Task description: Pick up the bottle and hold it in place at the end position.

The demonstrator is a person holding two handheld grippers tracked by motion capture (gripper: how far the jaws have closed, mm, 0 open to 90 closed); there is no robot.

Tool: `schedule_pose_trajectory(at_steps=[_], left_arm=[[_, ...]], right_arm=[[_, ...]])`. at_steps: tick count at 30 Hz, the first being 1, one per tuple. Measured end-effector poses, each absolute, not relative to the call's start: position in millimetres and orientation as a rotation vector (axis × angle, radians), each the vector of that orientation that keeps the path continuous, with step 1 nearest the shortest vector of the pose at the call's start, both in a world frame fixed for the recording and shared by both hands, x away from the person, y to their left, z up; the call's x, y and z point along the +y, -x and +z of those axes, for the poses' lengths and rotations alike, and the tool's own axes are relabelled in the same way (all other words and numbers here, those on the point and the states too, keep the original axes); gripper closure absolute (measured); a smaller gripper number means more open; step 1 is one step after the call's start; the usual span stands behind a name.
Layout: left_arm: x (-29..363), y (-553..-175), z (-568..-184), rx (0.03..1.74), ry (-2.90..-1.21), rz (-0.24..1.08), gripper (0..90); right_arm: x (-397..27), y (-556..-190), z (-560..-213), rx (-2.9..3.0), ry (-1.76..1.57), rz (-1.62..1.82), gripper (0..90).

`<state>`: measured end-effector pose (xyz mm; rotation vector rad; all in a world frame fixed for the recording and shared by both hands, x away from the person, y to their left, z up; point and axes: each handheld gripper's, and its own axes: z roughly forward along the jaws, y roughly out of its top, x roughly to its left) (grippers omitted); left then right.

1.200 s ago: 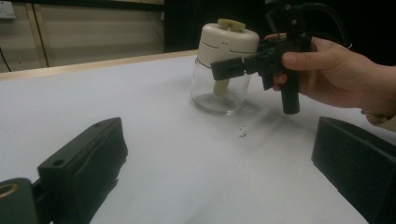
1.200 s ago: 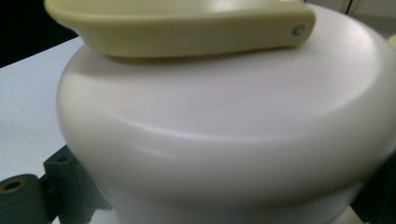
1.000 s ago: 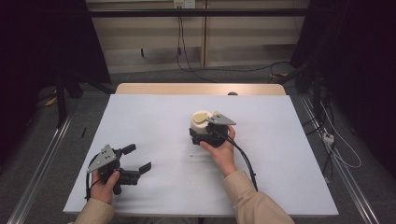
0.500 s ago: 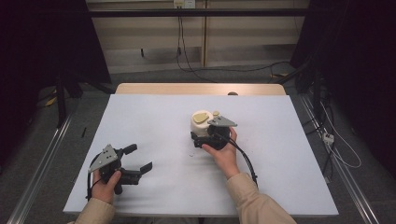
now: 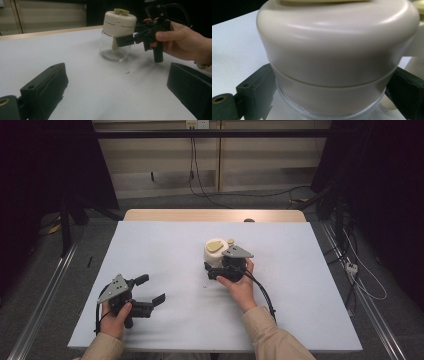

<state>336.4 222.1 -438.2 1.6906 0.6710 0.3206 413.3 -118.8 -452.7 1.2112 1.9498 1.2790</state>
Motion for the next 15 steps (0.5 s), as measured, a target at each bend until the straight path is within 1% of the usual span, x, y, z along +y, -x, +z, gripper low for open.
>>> schedule_pose_trajectory(at_steps=[15], left_arm=[[215.8,-340.6,-431.6,0.679,-1.676,0.329,2.6]], right_arm=[[-119.1,-412.5,-454.7,1.943,-1.196,1.286,4.8]])
